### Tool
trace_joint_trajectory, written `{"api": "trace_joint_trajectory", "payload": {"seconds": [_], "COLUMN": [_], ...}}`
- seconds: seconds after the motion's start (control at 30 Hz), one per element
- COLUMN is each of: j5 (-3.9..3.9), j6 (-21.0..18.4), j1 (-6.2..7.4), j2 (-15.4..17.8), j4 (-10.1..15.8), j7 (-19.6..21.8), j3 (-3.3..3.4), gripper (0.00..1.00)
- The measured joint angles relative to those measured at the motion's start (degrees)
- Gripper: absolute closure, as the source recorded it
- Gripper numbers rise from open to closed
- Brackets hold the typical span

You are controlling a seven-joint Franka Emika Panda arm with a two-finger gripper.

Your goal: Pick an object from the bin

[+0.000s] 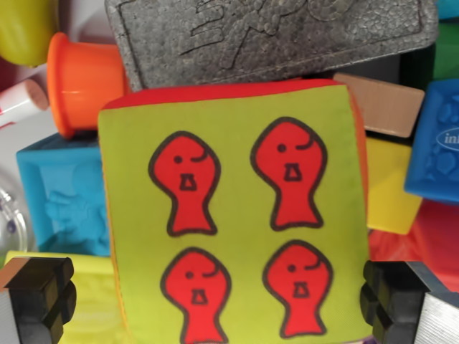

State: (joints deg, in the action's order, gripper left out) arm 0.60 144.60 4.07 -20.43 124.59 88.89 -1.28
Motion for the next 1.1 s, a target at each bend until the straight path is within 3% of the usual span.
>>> {"api": "trace_joint_trajectory", "payload": {"seconds": [0.4, 0.43, 1.1], "j5": [0.0, 0.0, 0.0], "j6": [2.6, 2.64, 2.78], "j1": [0.0, 0.0, 0.03], "j2": [-2.31, -2.36, -2.53], "j4": [0.0, 0.0, 0.0], "j7": [0.03, 0.03, 0.04], "j3": [0.14, 0.15, 0.15], "gripper": [0.0, 1.0, 1.0]}}
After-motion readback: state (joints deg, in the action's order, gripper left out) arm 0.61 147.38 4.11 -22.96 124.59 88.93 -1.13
